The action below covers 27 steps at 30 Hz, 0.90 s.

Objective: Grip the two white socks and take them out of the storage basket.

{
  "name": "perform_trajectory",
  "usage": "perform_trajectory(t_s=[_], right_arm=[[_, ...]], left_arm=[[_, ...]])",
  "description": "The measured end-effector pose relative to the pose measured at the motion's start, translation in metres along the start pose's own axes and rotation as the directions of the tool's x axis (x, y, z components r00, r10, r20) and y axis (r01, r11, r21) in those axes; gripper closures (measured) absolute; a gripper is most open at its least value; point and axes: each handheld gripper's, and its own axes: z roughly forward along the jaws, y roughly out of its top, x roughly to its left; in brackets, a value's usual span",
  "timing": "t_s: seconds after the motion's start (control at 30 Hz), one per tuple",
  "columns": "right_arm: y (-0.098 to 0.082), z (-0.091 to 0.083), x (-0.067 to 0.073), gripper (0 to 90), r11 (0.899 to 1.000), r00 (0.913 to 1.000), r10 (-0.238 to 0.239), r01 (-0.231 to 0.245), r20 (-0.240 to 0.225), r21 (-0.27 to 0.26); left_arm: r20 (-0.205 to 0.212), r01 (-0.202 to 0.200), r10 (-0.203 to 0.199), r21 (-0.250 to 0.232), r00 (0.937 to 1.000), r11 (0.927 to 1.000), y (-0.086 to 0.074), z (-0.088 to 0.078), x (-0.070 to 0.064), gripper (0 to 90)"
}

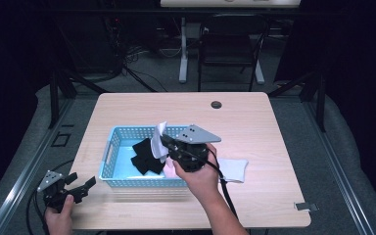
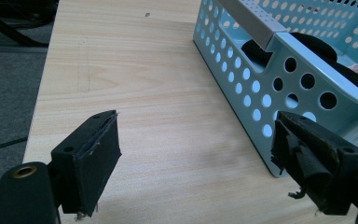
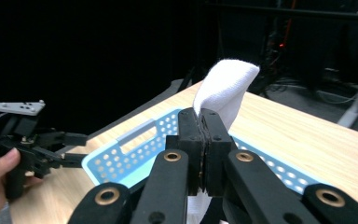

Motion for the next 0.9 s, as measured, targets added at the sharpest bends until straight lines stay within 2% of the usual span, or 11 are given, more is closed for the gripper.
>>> perform_trajectory(t_s=[0.07, 0.1, 0.3, 0.33, 0.37, 0.53, 0.67, 0.7, 0.9], right_arm=[[-0.001, -0.004, -0.001, 89.3, 1.0, 0.9999, -0.005, 0.005, 0.009, -0.005], [-0.002, -0.014, -0.003, 89.3, 1.0, 0.9996, -0.014, 0.014, 0.026, -0.009], [-0.008, -0.04, -0.011, 89.3, 0.999, 0.997, -0.023, 0.025, 0.074, -0.025], [-0.008, -0.04, -0.011, 89.3, 0.999, 0.997, -0.023, 0.025, 0.074, -0.025], [-0.01, -0.049, -0.015, 89.3, 0.999, 0.9959, -0.018, 0.02, 0.088, -0.025], [-0.016, -0.069, -0.025, 89.3, 1.0, 0.9917, -0.004, 0.007, 0.128, -0.027], [-0.02, -0.076, -0.031, 89.3, 1.0, 0.989, -0.002, 0.005, 0.148, -0.022], [-0.025, -0.081, -0.036, 89.3, 1.0, 0.986, 0.007, -0.003, 0.166, -0.019], [-0.04, -0.085, -0.047, 89.3, 0.999, 0.9812, 0.038, -0.04, 0.189, 0.007]], left_arm=[[0.0, 0.0, 0.0, 0.0, 1.0, 1.0, 0.0, 0.0, 0.0, 15.3], [0.0, 0.002, -0.002, -0.006, 1.0, 1.0, 0.0, 0.001, 0.0, 15.3], [-0.001, -0.001, 0.0, -0.003, 1.0, 1.0, 0.0, 0.001, 0.0, 15.3], [-0.001, -0.001, 0.0, -0.003, 1.0, 1.0, 0.0, 0.001, 0.0, 15.3], [-0.002, 0.0, 0.0, -0.003, 1.0, 1.0, 0.0, 0.001, 0.0, 15.3], [-0.001, -0.006, 0.006, 0.003, 1.0, 1.0, 0.0, 0.001, 0.0, 15.3], [-0.001, -0.004, 0.004, 0.006, 1.0, 1.0, 0.0, 0.0, 0.0, 15.3], [-0.002, -0.004, 0.004, 0.007, 1.0, 1.0, 0.0, 0.001, -0.001, 15.3], [-0.003, -0.006, 0.006, 0.008, 1.0, 0.9999, 0.0, 0.001, -0.001, 15.3]])
